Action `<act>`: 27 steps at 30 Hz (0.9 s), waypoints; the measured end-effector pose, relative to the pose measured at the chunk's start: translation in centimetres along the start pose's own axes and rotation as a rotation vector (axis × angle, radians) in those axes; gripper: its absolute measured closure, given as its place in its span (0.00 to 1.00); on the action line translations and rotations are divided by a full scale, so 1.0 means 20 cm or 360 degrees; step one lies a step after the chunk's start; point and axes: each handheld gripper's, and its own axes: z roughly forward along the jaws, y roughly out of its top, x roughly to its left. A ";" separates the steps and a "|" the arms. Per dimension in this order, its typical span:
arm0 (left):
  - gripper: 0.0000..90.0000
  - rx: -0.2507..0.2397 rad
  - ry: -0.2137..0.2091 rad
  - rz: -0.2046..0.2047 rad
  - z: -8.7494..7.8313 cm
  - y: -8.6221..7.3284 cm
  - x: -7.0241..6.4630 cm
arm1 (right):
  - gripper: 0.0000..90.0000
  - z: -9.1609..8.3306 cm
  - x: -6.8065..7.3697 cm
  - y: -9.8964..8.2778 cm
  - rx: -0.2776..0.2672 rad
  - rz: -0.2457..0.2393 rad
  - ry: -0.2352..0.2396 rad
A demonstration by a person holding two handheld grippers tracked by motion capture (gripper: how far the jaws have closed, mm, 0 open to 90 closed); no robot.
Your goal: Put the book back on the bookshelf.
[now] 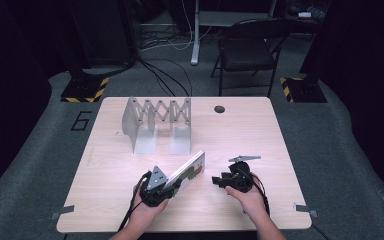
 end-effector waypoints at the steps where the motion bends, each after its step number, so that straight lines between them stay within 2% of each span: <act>1: 0.84 0.0001 0.0004 0.0005 0.00 0.00 0.00 | 0.55 0.00 0.00 0.00 0.0001 0.0003 0.0000; 6: 0.84 0.0013 -0.0012 0.0001 0.00 0.00 -0.01 | 0.55 0.00 0.00 0.00 -0.0004 -0.0006 -0.0002; 9: 0.84 -0.0010 0.0002 0.0013 -0.01 0.00 -0.01 | 0.55 0.00 -0.01 0.00 -0.0023 -0.0031 -0.0001; 18: 0.84 -0.0013 -0.0011 0.0015 -0.02 0.01 -0.01 | 0.55 0.00 -0.01 0.00 -0.0026 -0.0029 -0.0001; 19: 0.84 0.0000 -0.0028 0.0007 -0.03 0.01 -0.01 | 0.55 0.00 -0.01 0.00 -0.0014 -0.0005 0.0000; 20: 0.84 -0.0012 -0.0017 0.0015 -0.03 0.01 -0.01 | 0.55 0.00 0.00 0.00 -0.0011 0.0000 -0.0001; 27: 0.84 -0.0018 -0.0024 0.0019 -0.06 0.03 0.00 | 0.55 0.00 -0.01 0.00 -0.0018 -0.0015 0.0000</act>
